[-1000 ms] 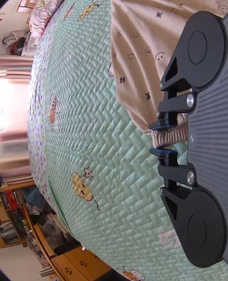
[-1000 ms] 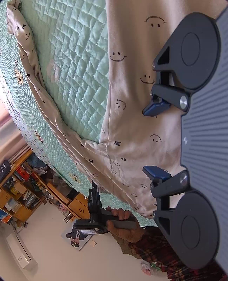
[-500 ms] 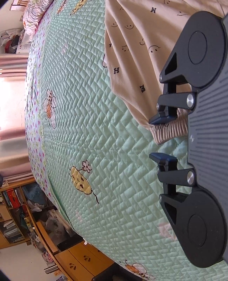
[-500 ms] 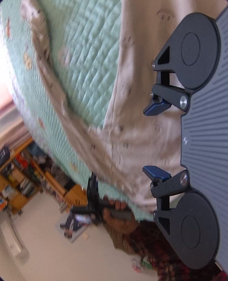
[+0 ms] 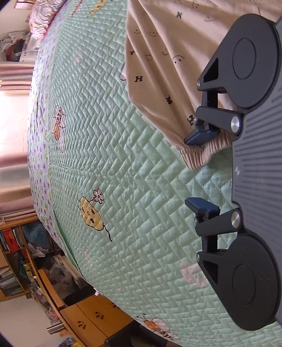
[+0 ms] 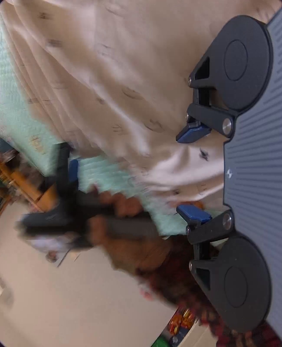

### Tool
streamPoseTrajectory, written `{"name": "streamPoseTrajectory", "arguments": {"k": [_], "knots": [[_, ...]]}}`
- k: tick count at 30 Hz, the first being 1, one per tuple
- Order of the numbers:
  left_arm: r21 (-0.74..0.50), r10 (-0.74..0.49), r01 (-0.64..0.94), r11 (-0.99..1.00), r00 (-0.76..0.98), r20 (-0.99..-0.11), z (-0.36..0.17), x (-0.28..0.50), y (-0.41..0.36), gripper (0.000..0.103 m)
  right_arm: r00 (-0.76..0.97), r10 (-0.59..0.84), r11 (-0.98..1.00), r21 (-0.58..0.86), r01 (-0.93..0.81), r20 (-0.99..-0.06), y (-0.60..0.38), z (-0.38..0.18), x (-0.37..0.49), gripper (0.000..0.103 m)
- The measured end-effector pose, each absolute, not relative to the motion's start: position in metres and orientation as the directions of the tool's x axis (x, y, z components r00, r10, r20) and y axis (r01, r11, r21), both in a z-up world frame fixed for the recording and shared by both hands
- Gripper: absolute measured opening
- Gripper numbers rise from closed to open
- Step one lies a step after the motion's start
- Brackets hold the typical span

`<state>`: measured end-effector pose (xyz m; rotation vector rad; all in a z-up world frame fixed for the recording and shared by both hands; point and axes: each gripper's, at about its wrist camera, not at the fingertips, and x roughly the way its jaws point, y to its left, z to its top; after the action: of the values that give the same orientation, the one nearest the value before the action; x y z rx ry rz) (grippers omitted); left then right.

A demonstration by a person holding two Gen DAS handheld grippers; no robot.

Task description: Fold clothes

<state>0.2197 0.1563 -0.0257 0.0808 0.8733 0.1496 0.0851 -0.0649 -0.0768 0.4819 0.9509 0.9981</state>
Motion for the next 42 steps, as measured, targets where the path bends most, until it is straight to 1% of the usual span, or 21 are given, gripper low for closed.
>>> {"name": "streamPoseTrajectory", "arguments": {"k": [2, 6, 8, 10, 12, 13, 14, 18, 21, 22, 24, 25, 26, 28, 29, 31, 33, 34, 37, 40, 42], "knots": [[0.102, 0.152, -0.114, 0.988, 0.644, -0.749, -0.018, 0.214, 0.161, 0.062, 0.165, 0.882, 0.456, 0.711, -0.535, -0.442, -0.059, -0.071, 0.077, 0.068], [0.046, 0.12, -0.128, 0.991, 0.667, -0.735, -0.004, 0.204, 0.167, 0.064, 0.212, 0.911, 0.411, 0.726, -0.551, -0.355, -0.072, -0.051, 0.078, 0.067], [0.062, 0.136, -0.133, 0.989, 0.668, -0.732, -0.001, 0.203, 0.165, 0.064, 0.223, 0.919, 0.393, 0.727, -0.563, -0.324, -0.073, -0.044, 0.083, 0.067], [0.086, 0.161, -0.146, 0.986, 0.655, -0.738, -0.004, 0.205, 0.164, 0.066, 0.185, 0.933, 0.359, 0.748, -0.558, -0.309, -0.064, -0.046, 0.09, 0.068], [0.079, 0.169, -0.168, 0.983, 0.632, -0.756, -0.008, 0.21, 0.169, 0.066, 0.076, 0.932, 0.341, 0.782, -0.522, -0.356, -0.045, -0.063, 0.097, 0.069], [0.066, 0.166, -0.181, 0.981, 0.622, -0.766, -0.009, 0.212, 0.172, 0.066, 0.037, 0.91, 0.377, 0.787, -0.488, -0.413, -0.035, -0.074, 0.1, 0.069], [0.052, 0.159, -0.189, 0.981, 0.614, -0.773, -0.01, 0.212, 0.175, 0.065, 0.039, 0.902, 0.393, 0.782, -0.483, -0.43, -0.032, -0.079, 0.098, 0.069], [-0.02, 0.031, -0.073, 0.997, 0.637, -0.77, -0.005, 0.203, 0.163, 0.066, 0.023, 0.927, 0.333, 0.795, -0.507, -0.373, -0.046, -0.072, 0.088, 0.069], [0.0, -0.02, 0.032, 0.999, 0.62, -0.784, -0.012, 0.204, 0.136, 0.079, 0.047, 0.935, 0.327, 0.8, -0.504, -0.352, -0.068, -0.066, 0.085, 0.069], [0.022, -0.016, 0.055, 0.998, 0.608, -0.794, -0.019, 0.206, 0.128, 0.081, 0.066, 0.931, 0.34, 0.792, -0.507, -0.358, -0.078, -0.064, 0.084, 0.069], [0.096, 0.061, 0.032, 0.995, 0.572, -0.818, -0.035, 0.216, 0.118, 0.082, 0.107, 0.924, 0.368, 0.775, -0.513, -0.367, -0.098, -0.058, 0.08, 0.069], [0.107, 0.09, -0.001, 0.994, 0.553, -0.828, -0.042, 0.222, 0.121, 0.087, 0.128, 0.92, 0.381, 0.768, -0.515, -0.37, -0.106, -0.055, 0.078, 0.069], [0.112, 0.116, -0.04, 0.993, 0.537, -0.835, -0.048, 0.226, 0.125, 0.097, 0.152, 0.916, 0.394, 0.766, -0.508, -0.371, -0.118, -0.052, 0.075, 0.069], [0.086, 0.143, -0.131, 0.988, 0.524, -0.839, -0.046, 0.227, 0.138, 0.094, 0.206, 0.905, 0.425, 0.761, -0.49, -0.372, -0.146, -0.047, 0.07, 0.069], [0.076, 0.142, -0.144, 0.987, 0.53, -0.836, -0.042, 0.224, 0.14, 0.088, 0.238, 0.897, 0.443, 0.756, -0.482, -0.374, -0.161, -0.044, 0.068, 0.069], [0.085, 0.153, -0.147, 0.985, 0.549, -0.821, -0.033, 0.216, 0.136, 0.08, 0.328, 0.868, 0.492, 0.738, -0.462, -0.374, -0.199, -0.034, 0.066, 0.069], [0.11, 0.172, -0.14, 0.984, 0.577, -0.798, -0.02, 0.205, 0.124, 0.079, 0.453, 0.809, 0.565, 0.708, -0.424, -0.375, -0.238, -0.029, 0.069, 0.069], [0.095, 0.156, -0.133, 0.987, 0.592, -0.791, -0.014, 0.199, 0.119, 0.079, 0.528, 0.761, 0.61, 0.693, -0.384, -0.377, -0.261, -0.026, 0.074, 0.069], [0.031, 0.09, -0.104, 0.994, 0.633, -0.769, 0.004, 0.183, 0.101, 0.079, 0.708, 0.55, 0.759, 0.619, -0.202, -0.443, -0.329, -0.018, 0.097, 0.069], [-0.038, 0.015, -0.067, 0.997, 0.649, -0.761, 0.013, 0.176, 0.074, 0.079, 0.817, 0.271, 0.909, 0.414, -0.044, -0.508, -0.379, -0.004, 0.13, 0.069], [-0.06, -0.012, -0.053, 0.997, 0.634, -0.773, 0.01, 0.175, 0.049, 0.08, 0.835, 0.157, 0.95, 0.311, 0.018, -0.528, -0.405, 0.0, 0.159, 0.069]]}}
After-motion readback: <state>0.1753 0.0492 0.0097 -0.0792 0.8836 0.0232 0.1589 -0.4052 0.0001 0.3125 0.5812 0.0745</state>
